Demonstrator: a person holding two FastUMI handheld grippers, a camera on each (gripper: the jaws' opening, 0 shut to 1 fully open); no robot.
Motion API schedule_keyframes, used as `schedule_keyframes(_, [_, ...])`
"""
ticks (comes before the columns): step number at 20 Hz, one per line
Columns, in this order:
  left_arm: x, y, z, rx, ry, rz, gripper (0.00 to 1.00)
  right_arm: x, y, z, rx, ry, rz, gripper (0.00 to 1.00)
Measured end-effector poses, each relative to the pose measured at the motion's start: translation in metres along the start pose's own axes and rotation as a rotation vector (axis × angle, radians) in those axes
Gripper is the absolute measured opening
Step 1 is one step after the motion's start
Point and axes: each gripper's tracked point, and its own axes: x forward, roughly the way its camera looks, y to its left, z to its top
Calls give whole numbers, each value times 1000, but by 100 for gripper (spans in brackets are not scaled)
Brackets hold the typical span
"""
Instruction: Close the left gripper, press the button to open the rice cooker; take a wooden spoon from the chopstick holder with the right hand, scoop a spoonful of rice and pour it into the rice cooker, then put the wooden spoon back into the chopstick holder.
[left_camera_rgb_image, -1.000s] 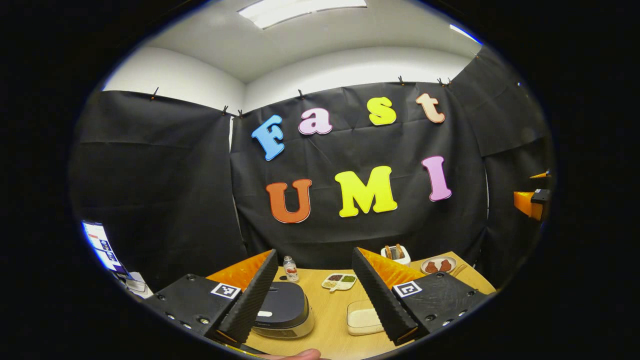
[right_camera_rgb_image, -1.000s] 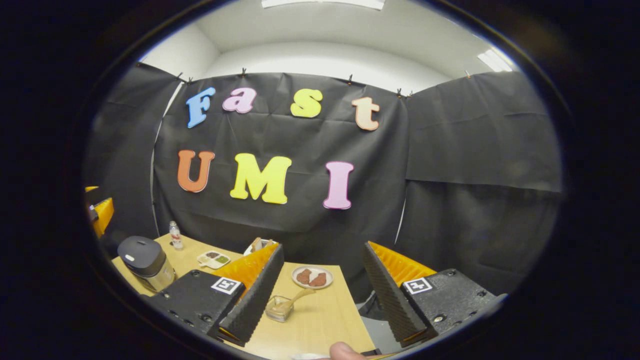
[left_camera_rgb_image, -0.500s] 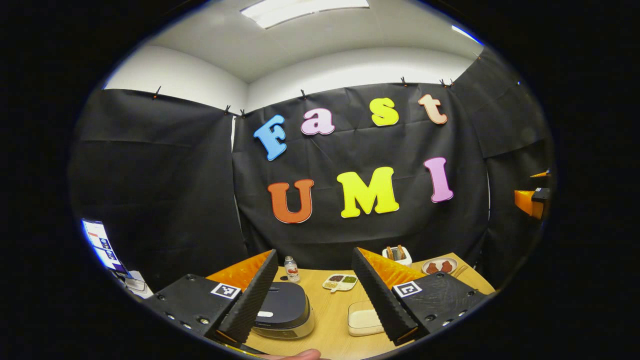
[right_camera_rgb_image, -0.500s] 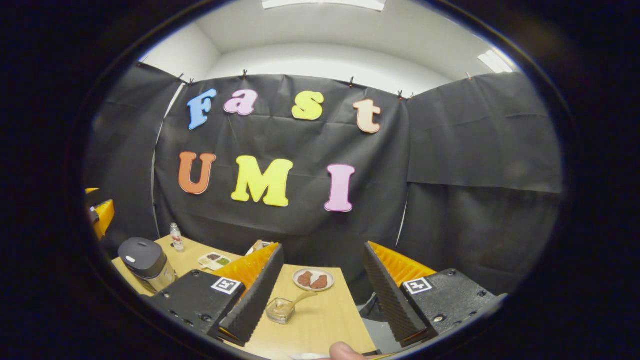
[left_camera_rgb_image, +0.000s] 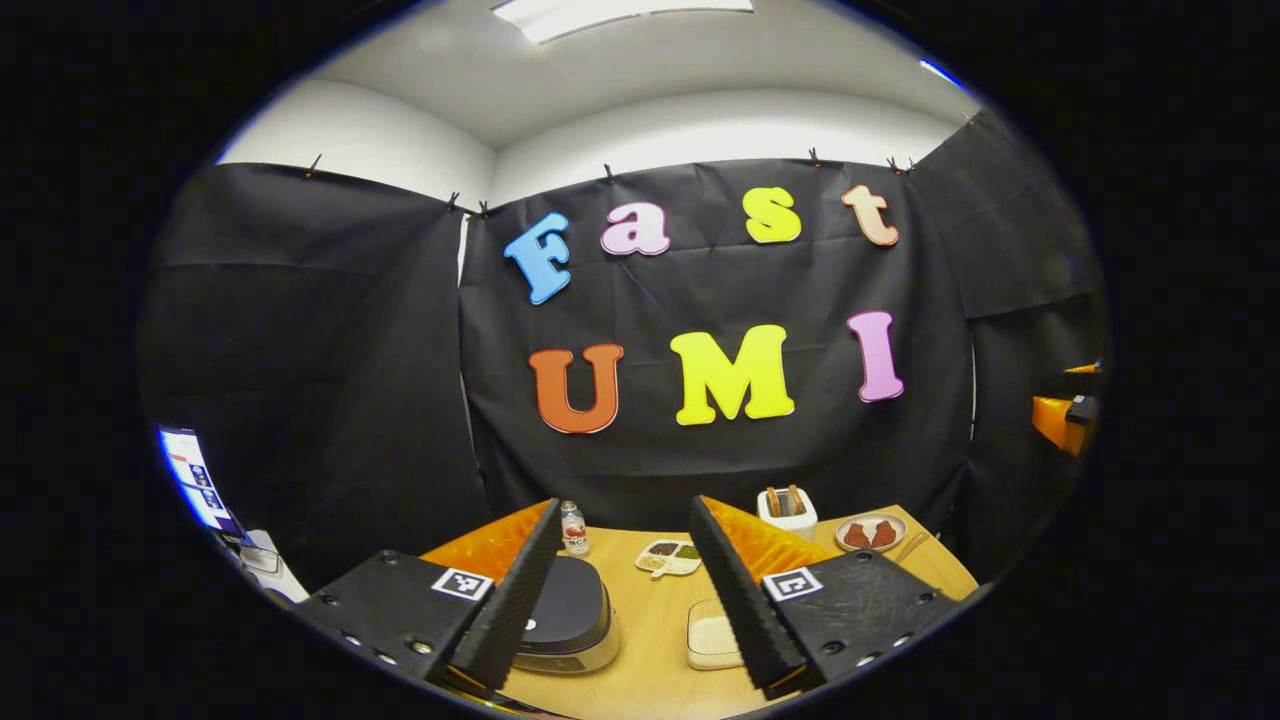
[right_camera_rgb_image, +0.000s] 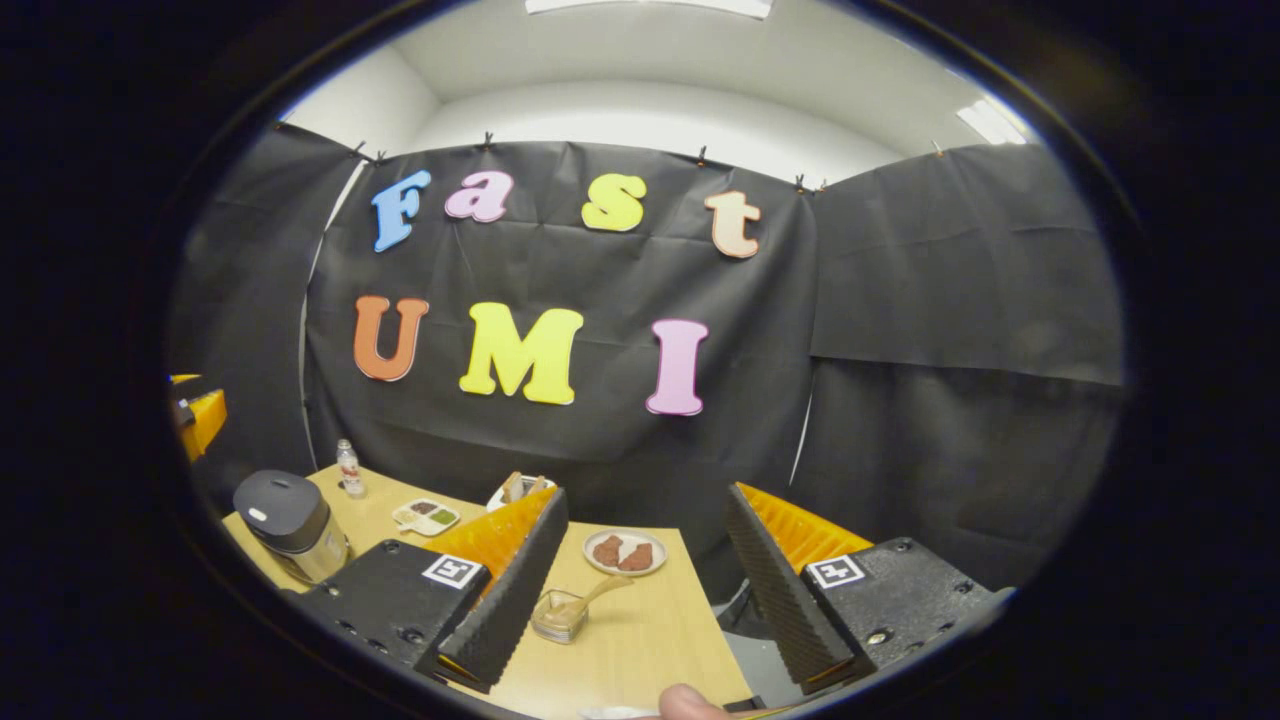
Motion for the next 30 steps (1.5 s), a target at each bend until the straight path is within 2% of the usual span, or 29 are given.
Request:
schedule_keyframes(1, [2, 10, -1, 2, 1, 43, 47, 0, 0, 0, 0, 6, 0, 100])
schedule_keyframes(3, [9, 9, -11, -29, 16, 36, 4, 0, 0, 0, 0, 8, -6, 100])
schedule_keyframes(5, [9, 5, -25, -52, 76, 6, 7, 1, 2, -1, 4, 13, -3, 100])
schedule_keyframes(8, [24, 28, -46, -5, 118, 61, 10, 2, 4, -3, -1, 22, 6, 100])
schedule_keyframes(11, [45, 44, -77, -11, 177, 86, 10, 15, 20, -4, -26, 32, 11, 100])
schedule_keyframes(15, [67, 78, -137, -8, 270, 163, 10, 14, 33, -7, -24, 37, 29, 100])
schedule_keyframes(22, [86, 102, -241, -1, 462, 193, 10, 16, 65, -17, -80, 68, 57, 100])
schedule_keyframes(30, [87, 117, -272, -20, 534, 227, 10, 17, 78, -31, -106, 105, 71, 100])
